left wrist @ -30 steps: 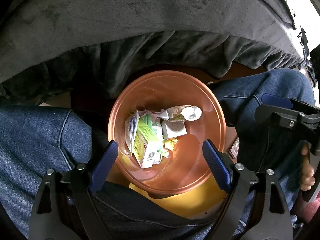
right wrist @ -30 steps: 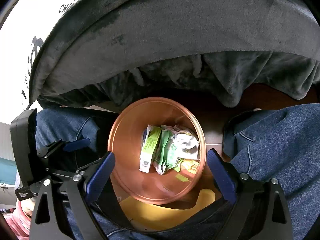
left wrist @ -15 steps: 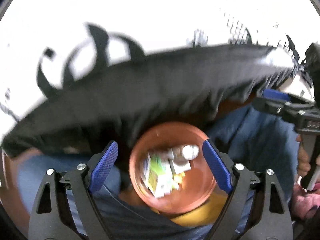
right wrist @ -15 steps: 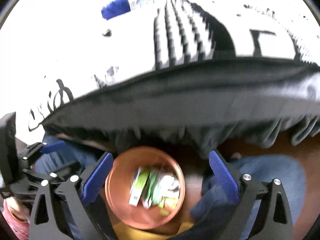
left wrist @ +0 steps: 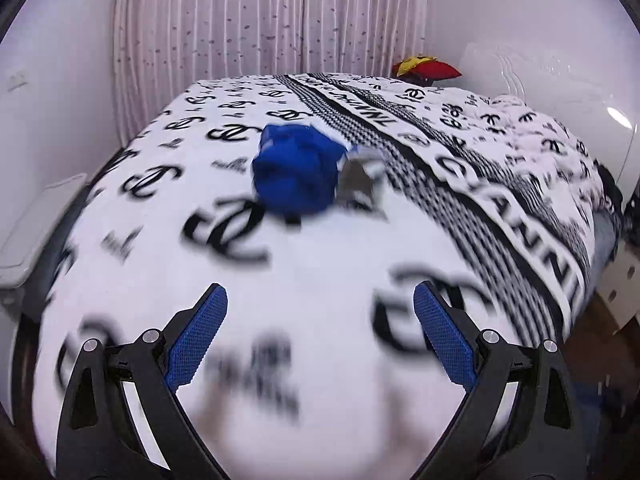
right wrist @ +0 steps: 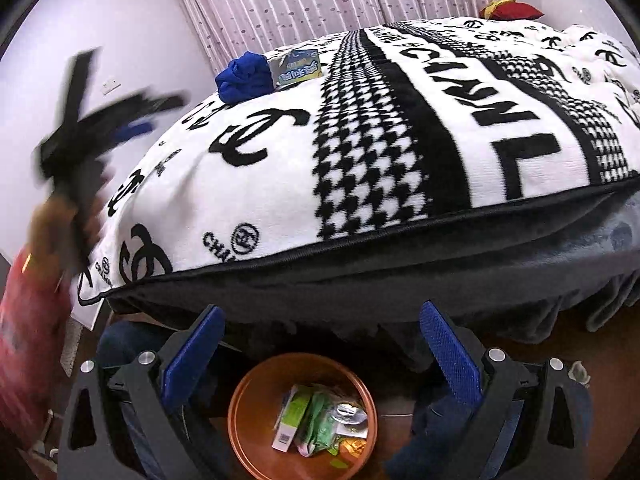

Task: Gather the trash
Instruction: 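Reach to the bed and grasp the blue cloth with the left gripper, then grasp the blue-white carton with the right gripper while the left holds the cloth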

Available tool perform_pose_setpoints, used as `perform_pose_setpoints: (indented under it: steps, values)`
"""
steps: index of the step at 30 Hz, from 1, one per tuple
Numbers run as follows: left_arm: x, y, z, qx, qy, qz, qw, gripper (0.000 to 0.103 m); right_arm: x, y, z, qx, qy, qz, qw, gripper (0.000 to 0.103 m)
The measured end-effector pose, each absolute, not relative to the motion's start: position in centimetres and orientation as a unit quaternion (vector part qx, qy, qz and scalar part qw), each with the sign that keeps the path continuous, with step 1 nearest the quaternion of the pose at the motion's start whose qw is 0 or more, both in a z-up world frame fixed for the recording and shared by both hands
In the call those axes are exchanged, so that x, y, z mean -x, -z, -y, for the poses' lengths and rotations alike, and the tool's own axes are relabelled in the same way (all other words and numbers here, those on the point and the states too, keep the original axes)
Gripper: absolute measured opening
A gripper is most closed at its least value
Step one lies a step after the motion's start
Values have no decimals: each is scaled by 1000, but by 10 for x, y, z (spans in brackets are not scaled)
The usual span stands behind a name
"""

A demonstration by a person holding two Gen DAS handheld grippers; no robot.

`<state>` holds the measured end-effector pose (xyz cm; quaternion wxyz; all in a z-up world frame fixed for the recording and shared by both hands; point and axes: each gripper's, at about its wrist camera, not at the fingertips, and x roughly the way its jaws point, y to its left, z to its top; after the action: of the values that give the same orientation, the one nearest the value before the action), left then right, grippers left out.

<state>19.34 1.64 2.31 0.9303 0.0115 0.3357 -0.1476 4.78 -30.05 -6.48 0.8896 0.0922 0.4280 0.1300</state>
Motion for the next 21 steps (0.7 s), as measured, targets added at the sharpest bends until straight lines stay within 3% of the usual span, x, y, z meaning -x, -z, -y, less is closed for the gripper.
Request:
perform_pose_setpoints:
  steps: [3,10,11,12,14,21]
  values:
    - [-260,-19,-12,6,138,-352,926,92,-52,68,298,-92,-135,-431,887,97]
    - [-333,3,-6,23,122,-375,919,92,-67,80,302,-92,-126,-450,879,97]
    - [-337,6,-6,28,128,-376,917,82,-69,81,303,-92,-126,-450,879,97]
    - [-341,9,-6,30,137,-380,914,63,-72,82,303,-93,-125,-452,879,97]
    - [-344,12,-4,37,155,-387,908,47,-76,83,303,-93,-123,-452,879,97]
    - [-331,5,1,14,161,-359,919,36,-83,73,292,-89,-132,-442,883,97]
